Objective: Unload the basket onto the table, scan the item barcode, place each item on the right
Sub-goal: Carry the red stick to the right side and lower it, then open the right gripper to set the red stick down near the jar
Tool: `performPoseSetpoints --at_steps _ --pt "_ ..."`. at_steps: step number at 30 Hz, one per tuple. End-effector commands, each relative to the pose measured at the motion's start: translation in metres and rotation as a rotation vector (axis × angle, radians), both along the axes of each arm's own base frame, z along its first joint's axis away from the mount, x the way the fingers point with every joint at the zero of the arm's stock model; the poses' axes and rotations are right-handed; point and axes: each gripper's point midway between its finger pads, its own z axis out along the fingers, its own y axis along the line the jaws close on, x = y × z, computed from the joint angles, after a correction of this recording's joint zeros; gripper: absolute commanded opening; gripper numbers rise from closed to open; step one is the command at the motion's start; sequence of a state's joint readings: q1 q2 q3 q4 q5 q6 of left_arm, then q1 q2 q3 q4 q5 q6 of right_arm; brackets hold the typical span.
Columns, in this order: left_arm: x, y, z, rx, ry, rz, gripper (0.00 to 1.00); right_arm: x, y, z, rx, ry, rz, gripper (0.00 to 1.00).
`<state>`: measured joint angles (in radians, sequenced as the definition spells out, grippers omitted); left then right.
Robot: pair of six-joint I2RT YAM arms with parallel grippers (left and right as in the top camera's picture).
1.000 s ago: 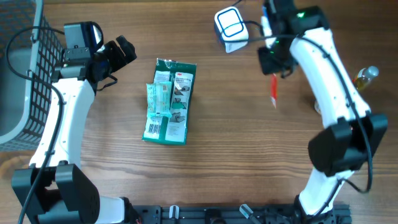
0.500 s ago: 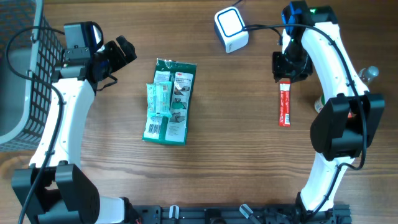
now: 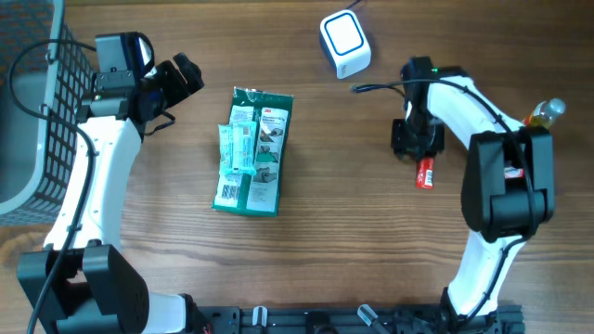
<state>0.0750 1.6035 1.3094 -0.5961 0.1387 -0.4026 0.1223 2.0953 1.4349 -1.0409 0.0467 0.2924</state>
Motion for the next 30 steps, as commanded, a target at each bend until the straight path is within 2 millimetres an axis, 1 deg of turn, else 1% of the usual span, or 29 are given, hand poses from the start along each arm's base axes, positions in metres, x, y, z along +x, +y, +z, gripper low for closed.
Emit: performPoseSetpoints --at_steps 1,3,5,7,9,10,12,15,17,18,20,21,22,27,29,30 --pt "0.002 0.001 0.004 0.006 -0.012 -0.002 1.0 -0.024 -0.047 -0.018 -0.168 0.074 -0.072 0.38" --pt "0.002 0.001 0.004 0.006 -0.011 -0.002 1.0 -0.027 -0.057 -0.017 -0.181 0.087 -0.093 0.39" --pt "0.002 0.001 0.004 0.006 -0.012 -0.002 1.0 -0.027 -0.064 -0.017 -0.171 0.091 -0.072 0.39" --pt "0.002 0.001 0.004 0.006 -0.012 -0.002 1.0 -0.027 -0.065 -0.017 -0.152 0.102 -0.026 0.39" --pt "0.002 0.001 0.004 0.006 -0.012 -0.002 1.0 -0.032 -0.055 -0.018 -0.086 0.126 0.013 0.39" --pt "0.002 0.001 0.004 0.006 -0.012 -0.002 1.0 -0.036 -0.047 -0.018 -0.04 0.143 0.019 0.39" --pt "0.002 0.001 0.004 0.006 -0.011 -0.002 1.0 -0.045 -0.04 -0.016 0.003 0.183 0.01 0.39" --pt "0.002 0.001 0.004 0.006 -0.011 -0.002 1.0 -0.064 -0.034 -0.01 0.035 0.262 -0.01 0.39" --pt "0.002 0.001 0.004 0.006 -0.011 -0.002 1.0 -0.069 -0.032 -0.009 0.045 0.283 -0.013 0.39" --pt "0.002 0.001 0.004 0.006 -0.012 -0.002 1.0 -0.072 -0.033 -0.01 0.039 0.291 -0.013 0.4" --pt "0.002 0.001 0.004 0.006 -0.011 -0.002 1.0 -0.076 -0.043 -0.013 -0.014 0.296 0.001 0.4" --pt "0.002 0.001 0.004 0.006 -0.012 -0.002 1.0 -0.076 -0.05 -0.013 -0.061 0.294 0.001 0.4" --pt "0.002 0.001 0.004 0.006 -0.012 -0.002 1.0 -0.075 -0.058 -0.012 -0.11 0.29 -0.004 0.41" --pt "0.002 0.001 0.004 0.006 -0.012 -0.002 1.0 -0.083 -0.075 -0.004 -0.205 0.332 0.025 0.42" --pt "0.002 0.001 0.004 0.006 -0.011 -0.002 1.0 -0.081 -0.075 -0.005 -0.207 0.323 0.028 0.43" --pt "0.002 0.001 0.004 0.006 -0.012 -0.002 1.0 -0.079 -0.071 -0.007 -0.183 0.312 0.03 0.43"
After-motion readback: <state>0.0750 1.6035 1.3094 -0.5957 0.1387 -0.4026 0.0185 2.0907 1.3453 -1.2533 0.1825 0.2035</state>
